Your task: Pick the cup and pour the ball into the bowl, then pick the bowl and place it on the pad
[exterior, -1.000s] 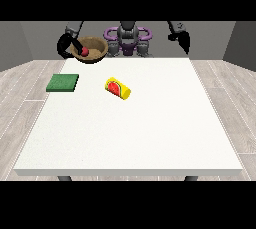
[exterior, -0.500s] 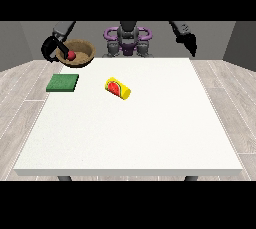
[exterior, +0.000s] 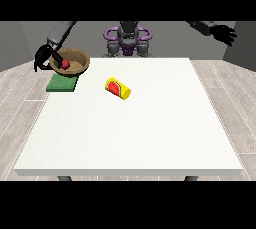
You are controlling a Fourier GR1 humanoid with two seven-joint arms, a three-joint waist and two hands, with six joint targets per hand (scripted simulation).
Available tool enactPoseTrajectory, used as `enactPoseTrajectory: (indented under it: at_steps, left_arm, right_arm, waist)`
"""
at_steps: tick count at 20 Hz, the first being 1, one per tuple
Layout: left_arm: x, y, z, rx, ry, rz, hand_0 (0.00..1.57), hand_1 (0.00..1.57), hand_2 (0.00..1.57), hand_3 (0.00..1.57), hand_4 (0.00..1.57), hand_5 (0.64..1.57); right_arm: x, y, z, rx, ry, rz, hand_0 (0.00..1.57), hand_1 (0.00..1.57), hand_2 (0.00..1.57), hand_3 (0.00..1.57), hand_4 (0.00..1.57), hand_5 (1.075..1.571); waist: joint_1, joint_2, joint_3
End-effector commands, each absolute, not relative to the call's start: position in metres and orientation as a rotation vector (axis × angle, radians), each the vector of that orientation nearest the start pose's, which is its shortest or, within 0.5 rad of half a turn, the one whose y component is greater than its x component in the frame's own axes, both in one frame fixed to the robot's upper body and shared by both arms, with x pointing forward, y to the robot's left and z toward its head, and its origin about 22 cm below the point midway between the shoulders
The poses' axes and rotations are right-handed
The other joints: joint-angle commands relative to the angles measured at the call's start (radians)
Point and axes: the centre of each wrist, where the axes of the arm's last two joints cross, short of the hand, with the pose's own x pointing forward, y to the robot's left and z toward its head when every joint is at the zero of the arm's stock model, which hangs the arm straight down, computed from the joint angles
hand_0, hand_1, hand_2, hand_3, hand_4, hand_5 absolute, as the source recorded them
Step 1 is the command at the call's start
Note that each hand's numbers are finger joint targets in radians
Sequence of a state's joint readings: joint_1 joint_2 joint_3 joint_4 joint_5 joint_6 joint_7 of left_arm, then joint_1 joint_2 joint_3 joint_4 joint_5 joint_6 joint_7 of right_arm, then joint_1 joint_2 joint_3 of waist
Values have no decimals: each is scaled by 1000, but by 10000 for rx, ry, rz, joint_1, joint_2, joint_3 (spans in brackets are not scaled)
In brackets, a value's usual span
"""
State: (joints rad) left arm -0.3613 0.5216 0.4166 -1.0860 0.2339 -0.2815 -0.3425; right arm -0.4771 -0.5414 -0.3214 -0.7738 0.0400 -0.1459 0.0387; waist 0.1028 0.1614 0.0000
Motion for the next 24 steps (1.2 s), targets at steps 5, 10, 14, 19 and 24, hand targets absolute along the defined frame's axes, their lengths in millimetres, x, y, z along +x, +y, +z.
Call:
enactPoseTrajectory:
  at_steps: [5,10,14,19,24]
  left_arm:
    - [284,495,92,2571,-19829,496,0,0,0,0,1193,1557]
    - [292,484,116,2002,-20799,111,0,0,0,0,1188,1558]
    - [292,480,111,2260,-20347,81,0,0,0,0,1174,1549]
    - [295,488,115,2435,-19998,106,0,0,0,0,1158,1547]
    - [321,400,94,1023,-18565,-562,0,0,0,0,902,1559]
  right_arm:
    - [335,-443,56,-6633,-13470,-1482,1571,1571,1571,0,747,1566]
    - [320,-490,74,-8055,-13205,-3239,1218,1218,1411,1299,0,1553]
    - [332,-471,57,-7177,-12641,-2842,420,420,562,917,0,1518]
    - [347,-461,76,-6623,-12627,-2293,0,0,140,93,0,1370]
    - [343,-476,86,-6656,-11706,-1839,0,0,0,0,0,1356]
  waist:
    - [-286,532,-1]
    - [324,1565,13]
    - [215,1080,7]
    - [-127,592,-1]
    - [-99,-1233,9]
